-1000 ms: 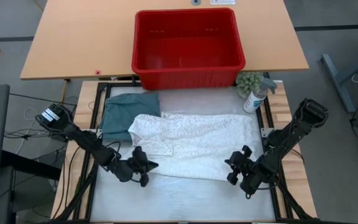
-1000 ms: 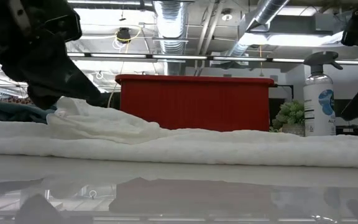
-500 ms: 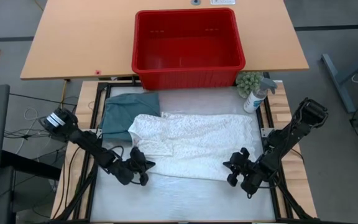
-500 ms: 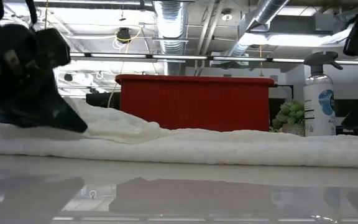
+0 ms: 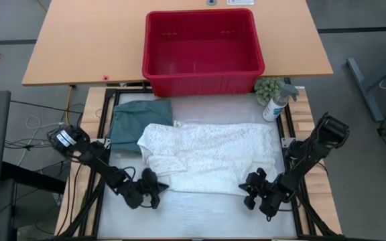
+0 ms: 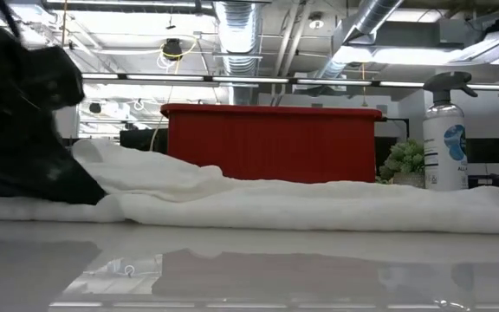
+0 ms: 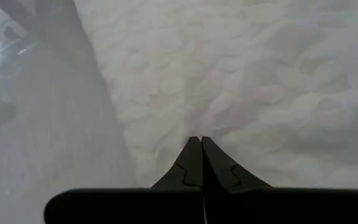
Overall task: Fold Laundry from Bin
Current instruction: Fold the white shirt in the red bin
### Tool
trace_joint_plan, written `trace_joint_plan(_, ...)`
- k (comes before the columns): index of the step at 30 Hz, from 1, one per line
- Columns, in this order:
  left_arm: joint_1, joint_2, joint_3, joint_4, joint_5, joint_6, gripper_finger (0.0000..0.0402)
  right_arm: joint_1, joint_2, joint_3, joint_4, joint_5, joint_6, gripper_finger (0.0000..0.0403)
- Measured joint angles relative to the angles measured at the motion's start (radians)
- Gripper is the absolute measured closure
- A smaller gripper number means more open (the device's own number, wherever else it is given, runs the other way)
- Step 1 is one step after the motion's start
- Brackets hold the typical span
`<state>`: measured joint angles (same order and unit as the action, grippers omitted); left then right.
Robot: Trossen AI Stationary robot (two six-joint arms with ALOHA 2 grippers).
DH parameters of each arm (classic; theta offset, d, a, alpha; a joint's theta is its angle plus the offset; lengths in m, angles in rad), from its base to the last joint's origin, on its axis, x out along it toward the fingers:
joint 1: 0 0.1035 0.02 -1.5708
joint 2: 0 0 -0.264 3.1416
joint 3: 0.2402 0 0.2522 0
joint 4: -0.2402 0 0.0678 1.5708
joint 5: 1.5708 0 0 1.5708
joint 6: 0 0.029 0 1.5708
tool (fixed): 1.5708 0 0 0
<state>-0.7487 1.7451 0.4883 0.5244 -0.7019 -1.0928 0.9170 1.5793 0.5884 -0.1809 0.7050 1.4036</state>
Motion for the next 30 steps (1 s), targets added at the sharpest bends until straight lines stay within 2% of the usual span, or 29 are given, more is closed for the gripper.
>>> trace_joint_plan(16, -0.224, 0.009, 0.145, -0.28, -0.083, -0.399, 0.0401, 0.185, 0.221, 0.176, 0.009, 0.034, 0.26, 0.0388)
trace_joint_plan(22, -0.255, 0.012, 0.176, -0.298, -0.09, -0.491, 0.0401, 0.208, 0.239, 0.221, -0.028, 0.03, 0.275, 0.0388)
trace_joint_plan(26, -0.273, 0.071, 0.246, -0.299, -0.113, -0.517, 0.0401, 0.216, 0.239, 0.228, -0.026, 0.02, 0.267, 0.0388)
trace_joint_plan(30, -0.273, 0.162, 0.354, -0.306, -0.085, -0.509, 0.0401, 0.221, 0.238, 0.23, -0.015, 0.017, 0.272, 0.0388)
